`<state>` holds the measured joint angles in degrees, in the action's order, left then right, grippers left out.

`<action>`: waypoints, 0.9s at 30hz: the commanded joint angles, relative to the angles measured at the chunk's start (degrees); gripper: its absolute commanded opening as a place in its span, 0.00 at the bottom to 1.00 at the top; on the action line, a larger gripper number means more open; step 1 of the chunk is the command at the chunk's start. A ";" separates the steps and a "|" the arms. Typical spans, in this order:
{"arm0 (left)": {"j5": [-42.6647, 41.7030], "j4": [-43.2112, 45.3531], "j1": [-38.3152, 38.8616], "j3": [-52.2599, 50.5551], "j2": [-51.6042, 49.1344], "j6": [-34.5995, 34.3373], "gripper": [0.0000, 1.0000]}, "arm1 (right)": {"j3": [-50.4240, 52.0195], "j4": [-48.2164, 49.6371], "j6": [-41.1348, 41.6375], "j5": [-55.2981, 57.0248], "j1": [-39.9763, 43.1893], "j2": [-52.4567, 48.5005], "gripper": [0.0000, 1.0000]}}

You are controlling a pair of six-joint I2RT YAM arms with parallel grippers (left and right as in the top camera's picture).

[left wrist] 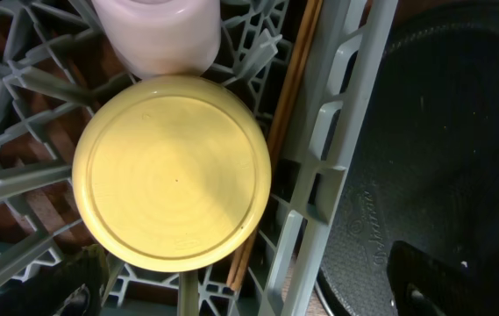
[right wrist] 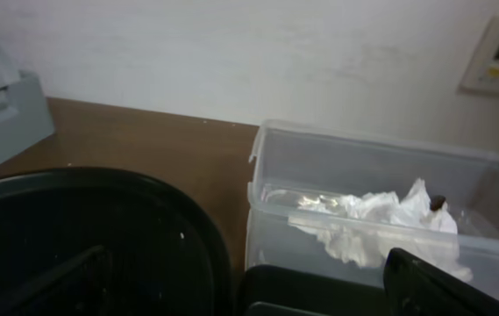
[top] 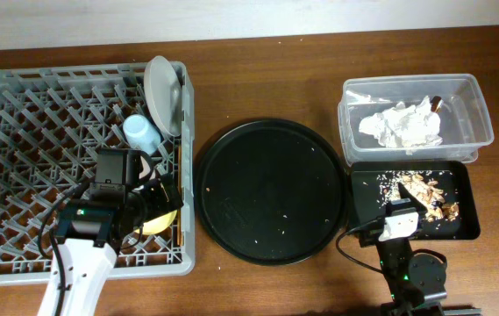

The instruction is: Sort waste into correct bins and load items into the dishwasher rack

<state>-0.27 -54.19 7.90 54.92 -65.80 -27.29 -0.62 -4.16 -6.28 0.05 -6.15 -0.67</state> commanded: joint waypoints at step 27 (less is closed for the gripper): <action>4.74 0.50 -0.22 -23.19 45.64 0.11 0.99 | 0.31 -0.33 -2.71 -1.51 -0.15 0.46 0.99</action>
<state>3.44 -55.44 7.90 38.76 -31.29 -27.29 -0.62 -4.27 -9.04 -0.95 -6.15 -0.62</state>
